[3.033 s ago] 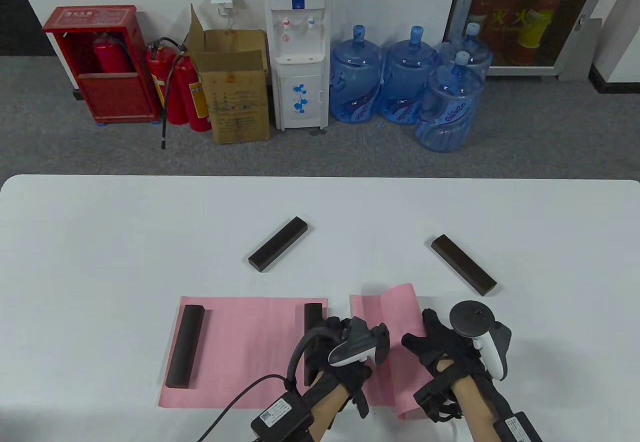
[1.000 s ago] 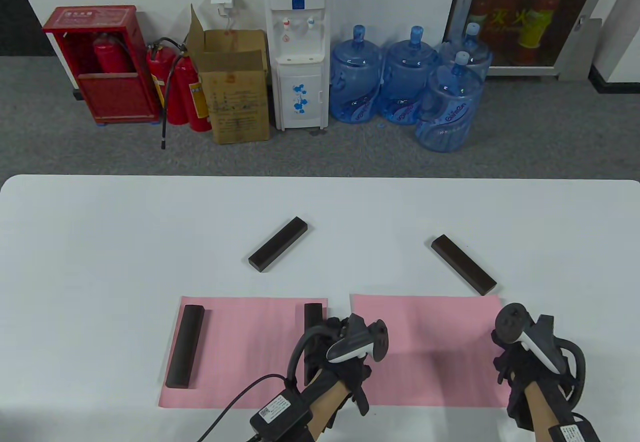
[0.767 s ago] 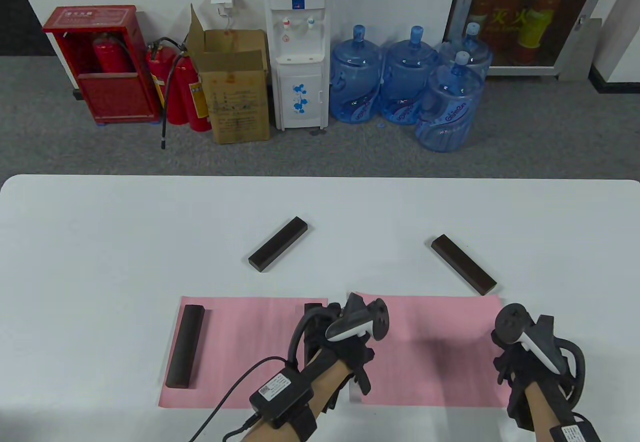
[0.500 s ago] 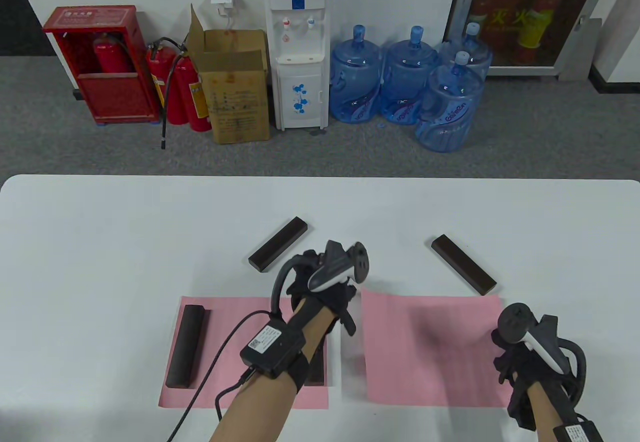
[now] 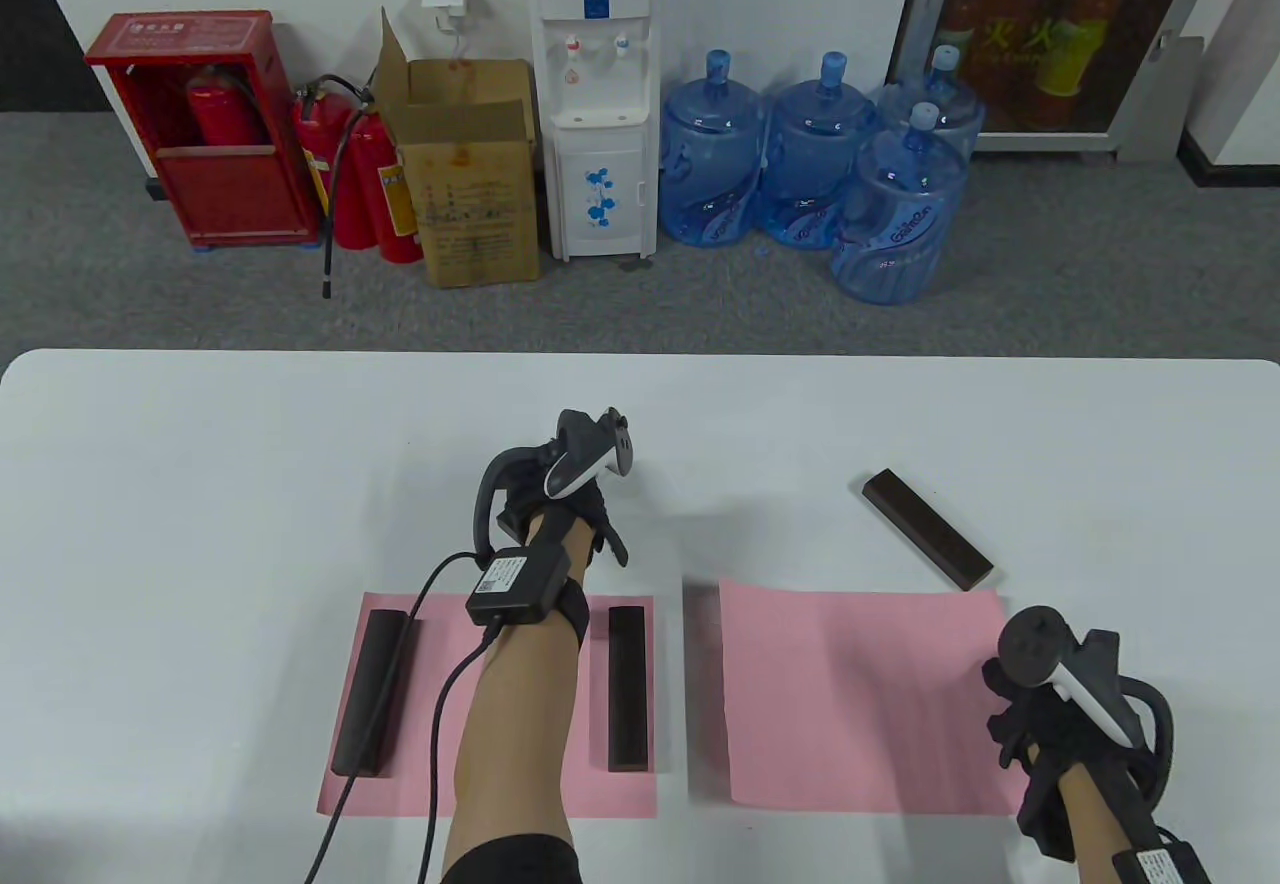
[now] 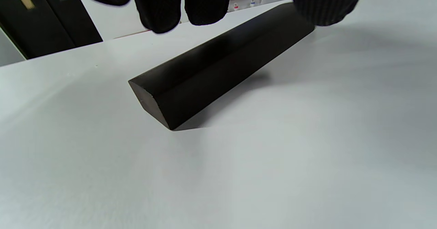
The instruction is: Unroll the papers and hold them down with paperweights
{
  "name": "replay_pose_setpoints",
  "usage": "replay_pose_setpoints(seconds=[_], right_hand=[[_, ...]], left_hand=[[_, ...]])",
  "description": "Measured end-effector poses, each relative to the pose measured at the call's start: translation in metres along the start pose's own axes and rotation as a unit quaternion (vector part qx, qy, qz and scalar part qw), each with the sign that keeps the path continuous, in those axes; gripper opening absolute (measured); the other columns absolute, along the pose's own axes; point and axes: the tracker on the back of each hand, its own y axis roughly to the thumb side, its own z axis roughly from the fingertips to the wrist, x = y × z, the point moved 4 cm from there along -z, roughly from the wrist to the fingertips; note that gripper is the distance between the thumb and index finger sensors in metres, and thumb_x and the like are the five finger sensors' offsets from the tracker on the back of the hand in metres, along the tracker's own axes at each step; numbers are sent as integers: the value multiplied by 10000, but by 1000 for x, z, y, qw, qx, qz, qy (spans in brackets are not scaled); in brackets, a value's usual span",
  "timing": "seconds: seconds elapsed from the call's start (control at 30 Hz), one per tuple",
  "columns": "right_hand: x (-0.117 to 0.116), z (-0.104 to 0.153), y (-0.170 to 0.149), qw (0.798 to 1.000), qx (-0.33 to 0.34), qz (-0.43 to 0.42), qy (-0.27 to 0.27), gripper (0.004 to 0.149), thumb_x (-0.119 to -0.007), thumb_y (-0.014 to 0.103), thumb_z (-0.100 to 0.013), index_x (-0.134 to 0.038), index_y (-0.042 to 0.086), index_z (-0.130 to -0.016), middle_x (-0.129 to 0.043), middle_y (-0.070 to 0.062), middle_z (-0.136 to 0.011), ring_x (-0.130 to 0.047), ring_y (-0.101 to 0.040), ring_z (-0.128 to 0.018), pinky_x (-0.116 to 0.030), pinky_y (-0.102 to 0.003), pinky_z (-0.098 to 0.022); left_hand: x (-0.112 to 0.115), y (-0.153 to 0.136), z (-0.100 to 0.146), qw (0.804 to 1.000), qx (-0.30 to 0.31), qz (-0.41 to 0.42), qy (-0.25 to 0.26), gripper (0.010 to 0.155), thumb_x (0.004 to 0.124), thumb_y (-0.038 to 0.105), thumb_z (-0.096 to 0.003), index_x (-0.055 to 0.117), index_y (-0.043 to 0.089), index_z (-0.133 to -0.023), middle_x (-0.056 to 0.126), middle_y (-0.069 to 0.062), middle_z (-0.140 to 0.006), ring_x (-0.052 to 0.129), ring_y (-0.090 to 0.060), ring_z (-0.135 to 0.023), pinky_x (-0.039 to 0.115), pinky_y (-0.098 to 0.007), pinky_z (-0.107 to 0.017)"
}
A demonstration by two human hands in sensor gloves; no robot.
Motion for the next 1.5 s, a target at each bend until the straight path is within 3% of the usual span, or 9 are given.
replay_pose_setpoints(seconds=[0.23,0.43,0.57,0.7,0.8,0.97,1.07,1.27,1.5], right_hand=[[-1,0,0,1000,0,0,8,583,-933,313,-376,-732,279,-922,-473,-80,-1113,-549,-404,-1042,-497,-629,-737],[-1,0,0,1000,1,-3,10,584,-932,309,-377,-729,274,-923,-470,-81,-1113,-538,-408,-1045,-493,-631,-737],[-1,0,0,1000,2,-1,10,585,-928,308,-379,-723,272,-926,-467,-82,-1113,-533,-408,-1046,-490,-631,-738],[-1,1,-1,1000,0,-1,12,588,-919,316,-382,-712,286,-932,-454,-70,-1118,-505,-412,-1053,-480,-634,-739],[-3,0,-4,1000,-1,-10,18,593,-914,321,-384,-702,298,-937,-435,-60,-1122,-475,-416,-1059,-465,-637,-741],[-4,0,-6,1000,0,-19,25,603,-915,322,-385,-688,312,-943,-416,-55,-1125,-457,-417,-1062,-456,-637,-744],[-4,0,-6,999,0,-21,24,600,-915,321,-385,-694,301,-943,-417,-57,-1124,-460,-414,-1062,-458,-637,-743],[-4,0,-7,999,1,-26,26,598,-919,324,-383,-698,308,-938,-421,-53,-1123,-461,-415,-1061,-452,-637,-745],[-4,0,-8,999,2,-32,29,604,-917,321,-384,-687,317,-942,-412,-48,-1123,-449,-416,-1061,-450,-638,-743]], left_hand=[[15,1,-17,999,31,-18,-6,809,745,436,-493,169,487,-1059,615,-75,-1158,810,-373,-928,647,-563,-669],[9,0,-14,998,26,-41,28,828,783,422,-480,183,525,-1042,728,-91,-1070,939,-335,-783,739,-540,-572],[4,-4,-4,999,31,-24,24,784,738,437,-493,168,608,-1004,716,-139,-1046,967,-305,-736,757,-529,-547],[-22,-11,26,995,64,39,62,677,686,468,-501,261,667,-990,722,-163,-1014,998,-264,-664,790,-505,-513],[-43,-13,58,985,102,100,96,600,665,484,-500,392,619,-1017,719,-188,-987,1019,-233,-629,822,-487,-496],[-70,-6,117,962,166,155,150,593,716,511,-478,507,569,-1031,807,-206,-923,1064,-219,-572,856,-477,-476],[-78,7,153,953,201,164,155,602,712,550,-476,508,563,-1042,848,-176,-911,1062,-223,-561,842,-481,-470],[-53,71,207,940,268,191,91,616,697,592,-474,522,535,-1063,891,-171,-861,1034,-223,-479,824,-483,-459],[-2,133,226,969,231,69,56,630,674,609,-477,513,498,-1076,913,-172,-826,1032,-207,-434,833,-476,-440]])
